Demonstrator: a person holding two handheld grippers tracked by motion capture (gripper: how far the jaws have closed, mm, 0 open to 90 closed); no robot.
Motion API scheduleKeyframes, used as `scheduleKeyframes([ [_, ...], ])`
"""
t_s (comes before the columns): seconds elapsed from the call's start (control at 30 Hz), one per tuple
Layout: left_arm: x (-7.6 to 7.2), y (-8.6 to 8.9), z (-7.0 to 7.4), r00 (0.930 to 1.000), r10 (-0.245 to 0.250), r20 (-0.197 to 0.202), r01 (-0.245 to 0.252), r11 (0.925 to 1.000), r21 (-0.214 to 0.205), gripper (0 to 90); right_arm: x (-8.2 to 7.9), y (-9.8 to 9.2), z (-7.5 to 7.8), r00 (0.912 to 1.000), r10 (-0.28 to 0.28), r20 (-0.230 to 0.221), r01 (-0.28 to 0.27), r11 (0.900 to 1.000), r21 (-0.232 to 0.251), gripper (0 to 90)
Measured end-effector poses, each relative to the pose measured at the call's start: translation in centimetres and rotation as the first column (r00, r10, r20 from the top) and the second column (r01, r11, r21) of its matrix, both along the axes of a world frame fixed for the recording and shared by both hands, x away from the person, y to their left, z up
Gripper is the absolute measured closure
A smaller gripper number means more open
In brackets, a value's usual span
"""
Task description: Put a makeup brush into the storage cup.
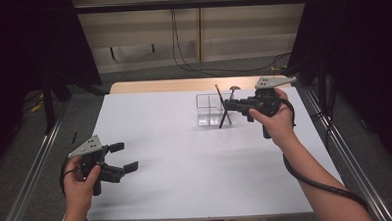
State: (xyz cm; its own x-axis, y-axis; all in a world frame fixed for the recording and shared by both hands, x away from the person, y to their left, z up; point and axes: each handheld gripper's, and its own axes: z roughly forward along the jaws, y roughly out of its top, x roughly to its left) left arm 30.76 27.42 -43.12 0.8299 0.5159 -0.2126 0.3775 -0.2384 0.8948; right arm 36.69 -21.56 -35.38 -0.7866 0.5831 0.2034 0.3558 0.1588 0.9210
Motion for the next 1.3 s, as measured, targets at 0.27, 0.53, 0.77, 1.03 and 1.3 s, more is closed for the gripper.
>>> scheduleKeyframes([
  [0.27, -0.1, 0.0, 0.0, 1.0000, 0.003, 0.003, -0.003, 1.0000, 0.000, 1.0, 0.9, 0.2, 0.4, 0.9985, -0.048, 0.025, 0.049, 0.9985, -0.025, 84.6],
  [0.53, -0.1, 0.0, -0.1, 1.0000, 0.000, 0.000, 0.000, 1.0000, -0.006, 1.1, 1.8, 0.2, 0.8, 0.9951, -0.088, 0.045, 0.089, 0.9952, -0.039, 84.6],
  [0.77, -0.1, -0.1, -0.2, 1.0000, -0.005, -0.001, 0.005, 1.0000, 0.000, 1.1, 2.6, 0.3, 0.7, 0.9903, -0.125, 0.060, 0.129, 0.9896, -0.064, 84.6],
  [1.03, -0.1, -0.1, -0.3, 1.0000, -0.007, 0.002, 0.007, 1.0000, 0.002, 1.1, 3.9, 0.1, 0.5, 0.9831, -0.172, 0.062, 0.177, 0.9811, -0.079, 84.6],
  [1.3, -0.1, 0.0, -0.3, 1.0000, -0.004, -0.002, 0.004, 1.0000, 0.000, 1.1, 4.7, -0.2, 0.8, 0.9744, -0.212, 0.075, 0.219, 0.9713, -0.094, 84.6],
])
